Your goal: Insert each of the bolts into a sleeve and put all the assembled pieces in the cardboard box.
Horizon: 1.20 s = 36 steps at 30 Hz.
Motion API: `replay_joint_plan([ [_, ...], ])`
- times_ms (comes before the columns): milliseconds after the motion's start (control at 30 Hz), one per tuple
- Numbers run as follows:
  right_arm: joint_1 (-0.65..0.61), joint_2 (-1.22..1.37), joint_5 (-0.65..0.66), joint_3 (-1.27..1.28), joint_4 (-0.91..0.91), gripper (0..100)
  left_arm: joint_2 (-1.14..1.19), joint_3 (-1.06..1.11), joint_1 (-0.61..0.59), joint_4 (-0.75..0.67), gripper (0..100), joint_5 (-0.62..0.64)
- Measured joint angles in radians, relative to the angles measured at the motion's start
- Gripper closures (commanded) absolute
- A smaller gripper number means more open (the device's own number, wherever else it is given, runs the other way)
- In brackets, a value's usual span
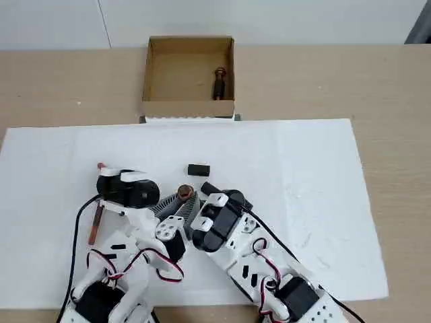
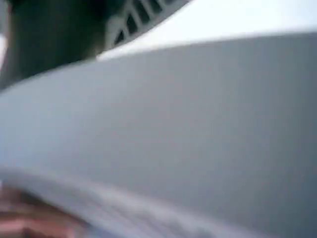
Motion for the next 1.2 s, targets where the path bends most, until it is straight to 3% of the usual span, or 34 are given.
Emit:
replay_joint_plan([
  [633,0.005,-0.002,0.000,-0.003,-0.002,99.6,0.006,-0.051,-0.029,0.011,82,-0.023],
  [733,0.005,-0.002,0.000,-0.003,-0.002,99.6,0.006,-0.081,-0.029,0.011,86,-0.063],
  [900,0.005,-0.002,0.000,-0.003,-0.002,99.6,0.006,-0.097,-0.114,0.011,100,-0.155],
  [1200,0.035,-0.002,0.000,-0.003,-0.002,99.6,0.006,-0.097,-0.255,0.011,100,-0.296],
])
